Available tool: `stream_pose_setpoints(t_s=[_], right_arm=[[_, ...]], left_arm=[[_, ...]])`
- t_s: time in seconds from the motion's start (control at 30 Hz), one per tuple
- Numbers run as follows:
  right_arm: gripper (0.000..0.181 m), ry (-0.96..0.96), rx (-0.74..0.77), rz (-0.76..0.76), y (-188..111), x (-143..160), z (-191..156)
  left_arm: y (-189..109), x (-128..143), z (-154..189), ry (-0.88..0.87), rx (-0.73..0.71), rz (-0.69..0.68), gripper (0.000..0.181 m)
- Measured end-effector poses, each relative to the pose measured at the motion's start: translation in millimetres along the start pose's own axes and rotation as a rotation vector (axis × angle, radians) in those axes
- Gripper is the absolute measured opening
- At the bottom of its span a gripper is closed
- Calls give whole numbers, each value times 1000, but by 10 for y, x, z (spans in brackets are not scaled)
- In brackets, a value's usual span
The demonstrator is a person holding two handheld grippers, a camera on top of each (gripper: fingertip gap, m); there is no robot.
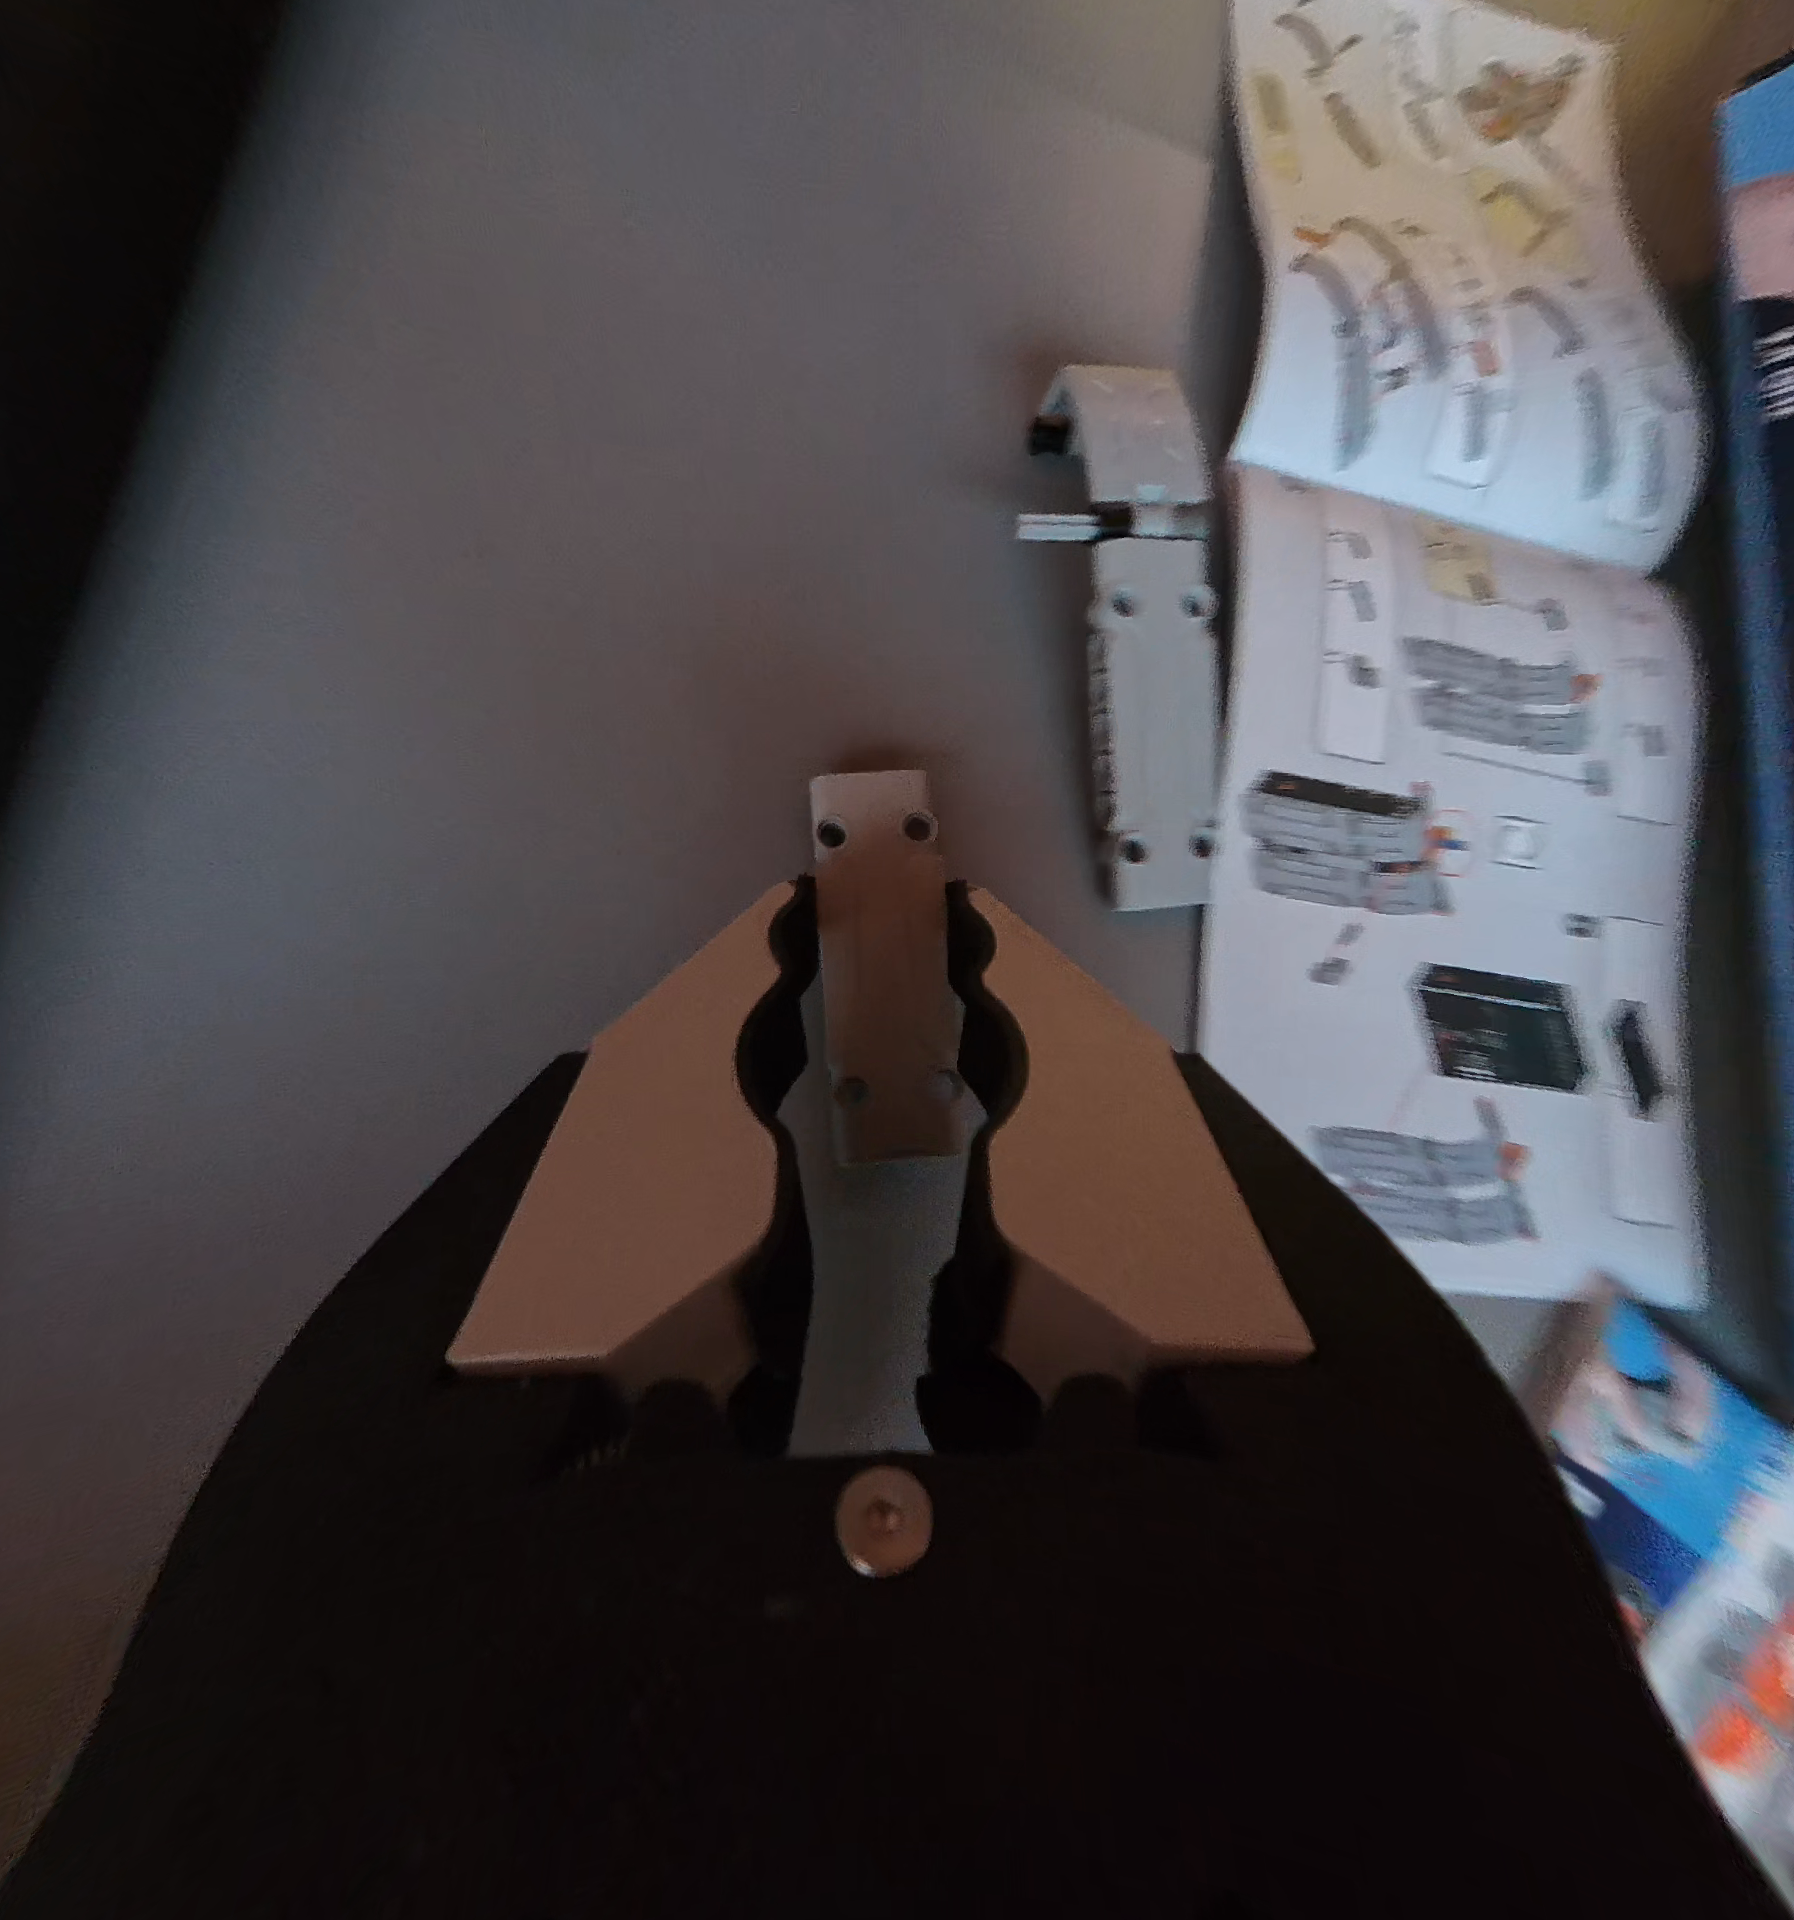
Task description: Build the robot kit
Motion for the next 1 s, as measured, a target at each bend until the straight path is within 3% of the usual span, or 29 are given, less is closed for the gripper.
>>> stream_pose_setpoints(t_s=[0.07,0.2,0.3,0.43,0.53,0.63,0.73,1.0], right_arm=[[23,12,134,74,-188,-55,119],[23,231,337,367,-770,-41,381],[23,418,372,597,-1172,-22,559],[23,669,280,998,-1624,-331,699],[23,768,131,1109,-1429,-577,701],[23,795,25,981,-903,-663,658],[23,845,-39,901,-539,-538,663],[23,768,8,764,-355,-364,745]], left_arm=[[-78,-17,-78,2,-86,37,5],[-240,-125,-160,13,-222,168,4],[-288,-171,-189,34,-312,208,4],[-165,-72,-220,58,-344,128,4],[-71,-24,-225,49,-317,110,4],[-2,23,-220,70,-321,59,4],[75,65,-205,116,-335,-6,5],[192,141,-179,227,-381,-133,5]])
Point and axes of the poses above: each gripper's, where its closed fingertips meet, y out along the fingers, x out of its underside, z = x × y across the jaws, the point moved 7 cm from there along -y, back along the fingers, and after that the axes turned 11 degrees about -z, right-handed, at the moved point
